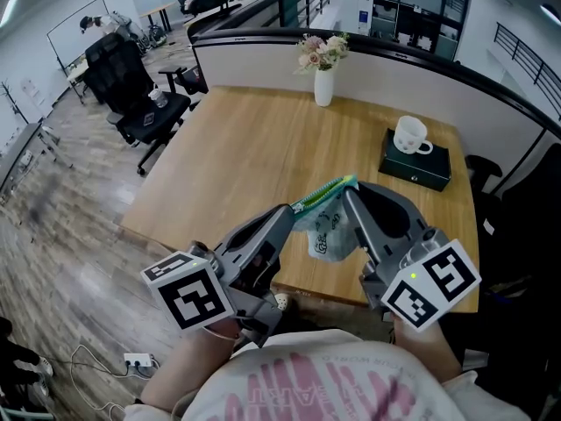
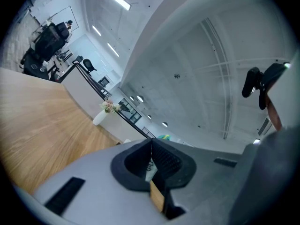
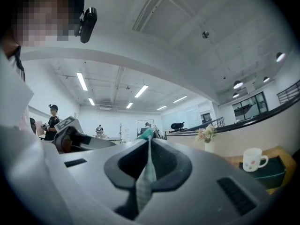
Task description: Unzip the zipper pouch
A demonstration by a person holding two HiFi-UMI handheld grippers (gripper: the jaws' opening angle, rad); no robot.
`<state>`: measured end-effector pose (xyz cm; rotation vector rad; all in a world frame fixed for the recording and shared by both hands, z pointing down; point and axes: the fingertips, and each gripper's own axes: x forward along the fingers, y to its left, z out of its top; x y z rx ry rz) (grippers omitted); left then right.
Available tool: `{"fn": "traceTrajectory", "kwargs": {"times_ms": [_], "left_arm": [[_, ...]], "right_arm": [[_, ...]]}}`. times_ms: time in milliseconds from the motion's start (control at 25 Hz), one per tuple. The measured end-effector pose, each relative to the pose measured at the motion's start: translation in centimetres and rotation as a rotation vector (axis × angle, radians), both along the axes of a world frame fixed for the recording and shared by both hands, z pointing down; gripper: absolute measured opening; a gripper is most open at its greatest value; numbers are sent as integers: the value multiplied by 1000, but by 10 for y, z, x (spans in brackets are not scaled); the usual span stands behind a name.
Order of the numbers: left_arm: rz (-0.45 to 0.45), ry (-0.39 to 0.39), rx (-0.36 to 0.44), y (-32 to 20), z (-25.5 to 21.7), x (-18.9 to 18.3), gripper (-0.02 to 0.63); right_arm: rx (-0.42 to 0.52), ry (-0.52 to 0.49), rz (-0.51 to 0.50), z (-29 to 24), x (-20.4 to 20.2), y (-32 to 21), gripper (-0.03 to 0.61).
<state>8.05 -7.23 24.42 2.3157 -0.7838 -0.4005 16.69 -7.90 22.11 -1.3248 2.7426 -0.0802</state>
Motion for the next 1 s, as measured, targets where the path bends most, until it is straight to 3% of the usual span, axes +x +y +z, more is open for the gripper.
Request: {"fn": "traceTrajectory", "kwargs": {"times_ms": [1000], "left_arm": [[-46,5,5,3,1,-22,6]], "right_arm": [[28,-34,63,-6,5,-3,12]]}}
